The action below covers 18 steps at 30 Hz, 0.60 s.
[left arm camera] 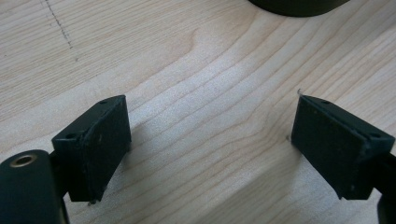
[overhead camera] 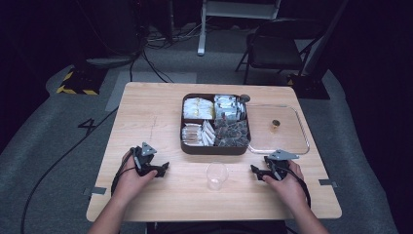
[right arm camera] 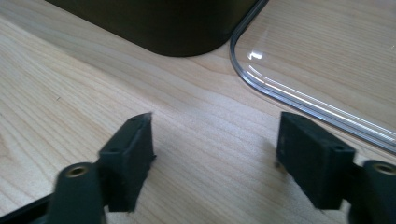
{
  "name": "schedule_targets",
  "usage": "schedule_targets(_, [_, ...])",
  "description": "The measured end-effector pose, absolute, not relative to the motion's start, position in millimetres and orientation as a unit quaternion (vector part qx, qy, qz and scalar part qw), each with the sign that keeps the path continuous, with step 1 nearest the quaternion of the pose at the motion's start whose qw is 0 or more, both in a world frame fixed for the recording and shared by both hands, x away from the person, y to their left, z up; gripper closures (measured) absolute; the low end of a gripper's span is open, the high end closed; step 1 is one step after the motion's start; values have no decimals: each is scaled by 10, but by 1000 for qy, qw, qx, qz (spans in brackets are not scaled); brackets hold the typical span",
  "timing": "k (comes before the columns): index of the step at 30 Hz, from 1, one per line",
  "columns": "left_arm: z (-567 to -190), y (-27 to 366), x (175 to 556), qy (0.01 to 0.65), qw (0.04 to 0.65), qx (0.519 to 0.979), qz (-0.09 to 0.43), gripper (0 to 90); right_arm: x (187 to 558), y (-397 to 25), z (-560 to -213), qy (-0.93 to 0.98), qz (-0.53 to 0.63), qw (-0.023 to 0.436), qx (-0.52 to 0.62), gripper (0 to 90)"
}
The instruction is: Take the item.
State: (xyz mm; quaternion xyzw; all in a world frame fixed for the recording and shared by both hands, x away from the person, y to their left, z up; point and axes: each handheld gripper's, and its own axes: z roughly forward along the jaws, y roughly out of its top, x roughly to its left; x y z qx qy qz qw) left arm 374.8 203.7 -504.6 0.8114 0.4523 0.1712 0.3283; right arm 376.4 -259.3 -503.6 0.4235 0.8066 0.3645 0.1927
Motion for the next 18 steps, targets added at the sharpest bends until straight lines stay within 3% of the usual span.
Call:
schedule_targets(8, [-5045,2037,3772,449,329,814,167,108,3796,-2602,-4964,818,353,168,421,406])
schedule_targets(18, [-5047,2038,3836,443,331,816,167,108,3874,-2737,-4776,811,373,162,421,413])
